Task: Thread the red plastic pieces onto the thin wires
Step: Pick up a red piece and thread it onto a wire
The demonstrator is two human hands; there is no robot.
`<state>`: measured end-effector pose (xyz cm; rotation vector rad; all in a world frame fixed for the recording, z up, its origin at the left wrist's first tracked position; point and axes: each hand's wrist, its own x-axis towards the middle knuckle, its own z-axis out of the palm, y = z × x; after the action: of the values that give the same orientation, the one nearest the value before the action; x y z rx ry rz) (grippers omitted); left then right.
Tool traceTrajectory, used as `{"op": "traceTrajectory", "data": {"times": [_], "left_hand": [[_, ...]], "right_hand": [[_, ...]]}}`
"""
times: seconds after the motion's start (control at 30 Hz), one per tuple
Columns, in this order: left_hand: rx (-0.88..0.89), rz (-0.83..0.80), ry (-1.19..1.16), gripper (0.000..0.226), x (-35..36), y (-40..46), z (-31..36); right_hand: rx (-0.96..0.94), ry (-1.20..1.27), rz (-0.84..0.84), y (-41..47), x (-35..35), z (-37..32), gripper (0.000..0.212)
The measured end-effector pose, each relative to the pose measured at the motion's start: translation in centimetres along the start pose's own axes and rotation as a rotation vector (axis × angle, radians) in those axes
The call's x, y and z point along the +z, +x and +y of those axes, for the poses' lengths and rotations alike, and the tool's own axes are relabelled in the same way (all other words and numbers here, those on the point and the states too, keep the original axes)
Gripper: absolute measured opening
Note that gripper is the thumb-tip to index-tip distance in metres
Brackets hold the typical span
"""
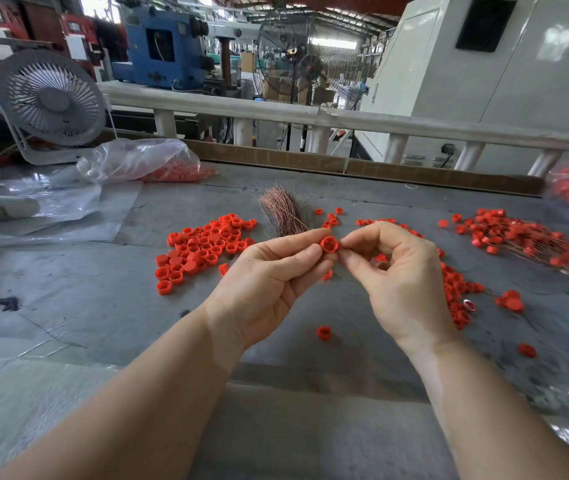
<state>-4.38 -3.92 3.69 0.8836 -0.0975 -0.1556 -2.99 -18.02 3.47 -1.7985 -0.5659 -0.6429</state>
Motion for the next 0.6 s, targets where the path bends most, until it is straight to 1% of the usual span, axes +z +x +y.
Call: {"op": "traceTrajectory", "data": {"times": [0.4, 0.53, 0.6], "left_hand": [[0.011, 0.007, -0.015, 0.020, -0.04, -0.03, -0.07], [0.004, -0.007, -0.036, 0.021, -0.04, 0.02, -0.01], [0.001, -0.027, -0.045, 0.023, -0.08, 0.00, 0.04]], "right_hand": [[0.060, 0.074, -0.030, 0.05, 0.01, 0.42, 0.023], [0.125, 0.197, -0.044, 0.11, 0.02, 0.62, 0.021], [0.155, 0.274, -0.061, 0.07, 0.03, 0.56, 0.013]]}}
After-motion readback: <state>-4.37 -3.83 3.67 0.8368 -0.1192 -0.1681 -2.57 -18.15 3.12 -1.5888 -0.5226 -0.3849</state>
